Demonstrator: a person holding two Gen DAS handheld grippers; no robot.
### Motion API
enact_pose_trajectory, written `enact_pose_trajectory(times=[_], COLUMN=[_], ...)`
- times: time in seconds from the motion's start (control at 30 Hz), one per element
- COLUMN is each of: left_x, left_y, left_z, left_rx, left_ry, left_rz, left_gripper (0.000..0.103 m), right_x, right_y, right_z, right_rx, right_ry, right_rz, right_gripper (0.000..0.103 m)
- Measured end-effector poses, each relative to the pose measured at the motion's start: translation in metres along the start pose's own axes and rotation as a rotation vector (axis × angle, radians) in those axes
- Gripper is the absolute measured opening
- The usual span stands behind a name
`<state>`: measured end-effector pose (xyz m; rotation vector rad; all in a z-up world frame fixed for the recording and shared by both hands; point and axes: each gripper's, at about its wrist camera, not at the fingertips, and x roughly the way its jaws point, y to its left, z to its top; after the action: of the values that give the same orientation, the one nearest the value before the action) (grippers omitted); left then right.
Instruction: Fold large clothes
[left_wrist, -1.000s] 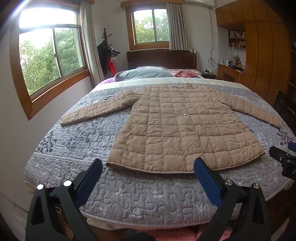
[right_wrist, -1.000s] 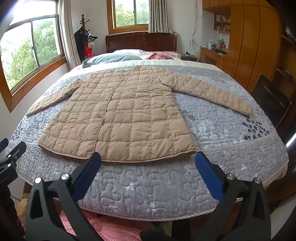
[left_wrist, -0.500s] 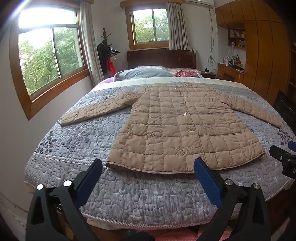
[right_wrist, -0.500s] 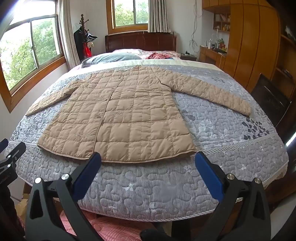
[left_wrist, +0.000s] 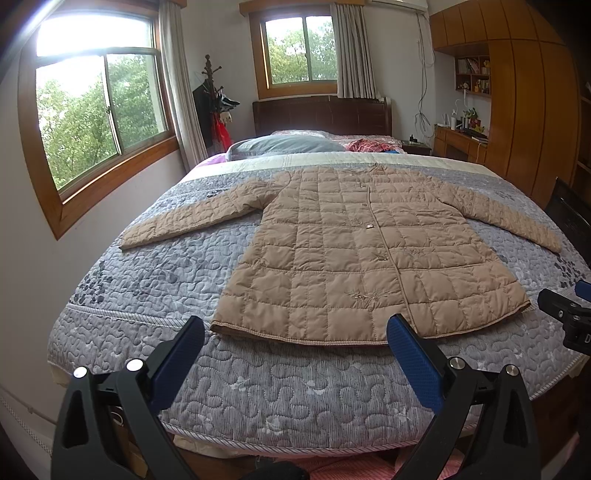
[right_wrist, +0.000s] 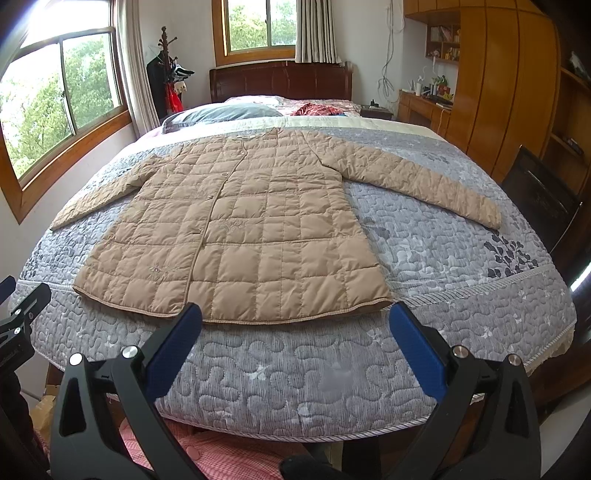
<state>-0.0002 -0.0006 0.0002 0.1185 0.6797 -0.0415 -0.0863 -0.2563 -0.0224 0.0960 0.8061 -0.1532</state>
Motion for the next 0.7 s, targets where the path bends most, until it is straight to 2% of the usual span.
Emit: enact_pose_trajectory(times=[0.7], left_x=[0.0043], left_y=[0.0001], left_z=[-0.002], left_rx=[0.001], left_ry=[0.004], left_rz=[0.0], left_gripper=[0.099], right_x=[0.0008], right_y=[-0.0006], right_z=[0.0006], right_rx=[0.0], right_ry=[0.003], right_rz=[0.0], right_gripper=[0.1])
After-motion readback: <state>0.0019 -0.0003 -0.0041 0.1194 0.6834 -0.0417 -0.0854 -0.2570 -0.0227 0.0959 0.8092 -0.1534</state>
